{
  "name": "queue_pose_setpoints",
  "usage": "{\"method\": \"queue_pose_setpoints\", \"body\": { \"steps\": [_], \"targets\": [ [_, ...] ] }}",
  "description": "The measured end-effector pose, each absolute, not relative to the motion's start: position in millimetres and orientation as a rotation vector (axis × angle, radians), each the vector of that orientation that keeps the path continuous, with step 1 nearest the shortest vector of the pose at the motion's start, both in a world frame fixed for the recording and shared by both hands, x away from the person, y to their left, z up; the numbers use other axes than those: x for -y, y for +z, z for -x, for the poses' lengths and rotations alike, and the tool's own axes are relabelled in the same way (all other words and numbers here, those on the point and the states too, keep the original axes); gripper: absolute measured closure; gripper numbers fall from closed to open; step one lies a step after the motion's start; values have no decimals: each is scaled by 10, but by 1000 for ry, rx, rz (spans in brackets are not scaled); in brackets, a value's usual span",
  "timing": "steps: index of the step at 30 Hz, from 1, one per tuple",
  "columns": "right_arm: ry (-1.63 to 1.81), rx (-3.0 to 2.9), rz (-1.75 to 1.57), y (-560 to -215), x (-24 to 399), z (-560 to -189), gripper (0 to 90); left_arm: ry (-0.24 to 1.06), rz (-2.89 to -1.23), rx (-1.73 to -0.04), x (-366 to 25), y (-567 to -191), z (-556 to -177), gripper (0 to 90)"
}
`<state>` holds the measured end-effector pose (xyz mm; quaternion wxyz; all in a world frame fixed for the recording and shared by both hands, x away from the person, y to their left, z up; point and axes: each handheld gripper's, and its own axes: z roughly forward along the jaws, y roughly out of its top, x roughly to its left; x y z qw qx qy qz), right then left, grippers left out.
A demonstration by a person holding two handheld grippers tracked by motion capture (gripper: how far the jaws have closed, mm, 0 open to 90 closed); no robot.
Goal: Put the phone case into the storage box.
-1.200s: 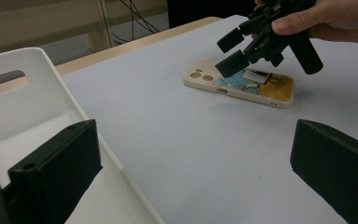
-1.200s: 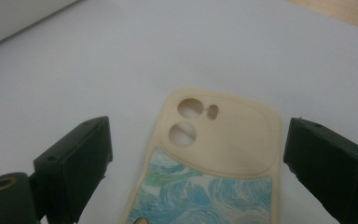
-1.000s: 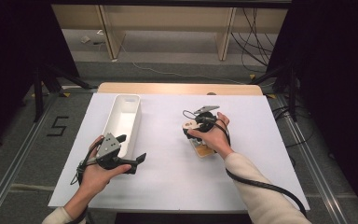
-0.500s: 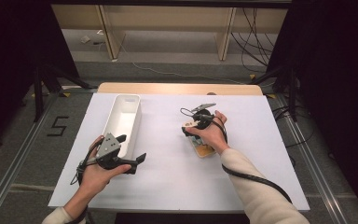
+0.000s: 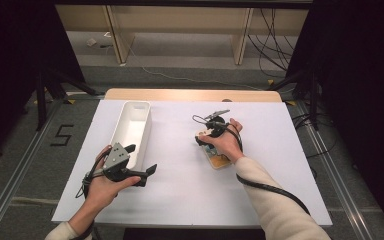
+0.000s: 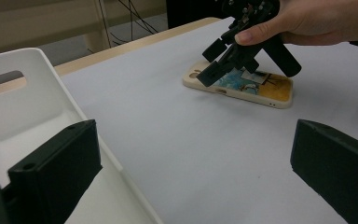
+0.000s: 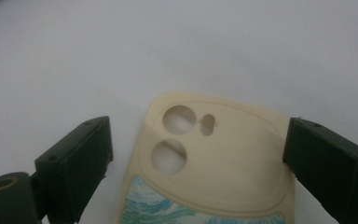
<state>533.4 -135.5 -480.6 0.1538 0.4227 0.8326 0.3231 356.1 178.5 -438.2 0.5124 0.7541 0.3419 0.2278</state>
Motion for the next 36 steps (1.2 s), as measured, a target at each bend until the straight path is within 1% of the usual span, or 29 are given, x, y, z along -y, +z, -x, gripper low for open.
{"method": "queue_pose_setpoints", "body": {
  "steps": [14,27,36],
  "targets": [
    [888,-2397,-1221,-4791,1328,-5401,85,546,-1815,-818,-1783,-4384,-3562,8],
    [836,-2404,-1232,-4784,1291,-5421,61,544,-1816,-818,-1781,-4384,-3559,8],
    [805,-2421,-1261,-4867,1325,-5439,53,543,-1818,-818,-1779,-4386,-3558,7]
  ]
}}
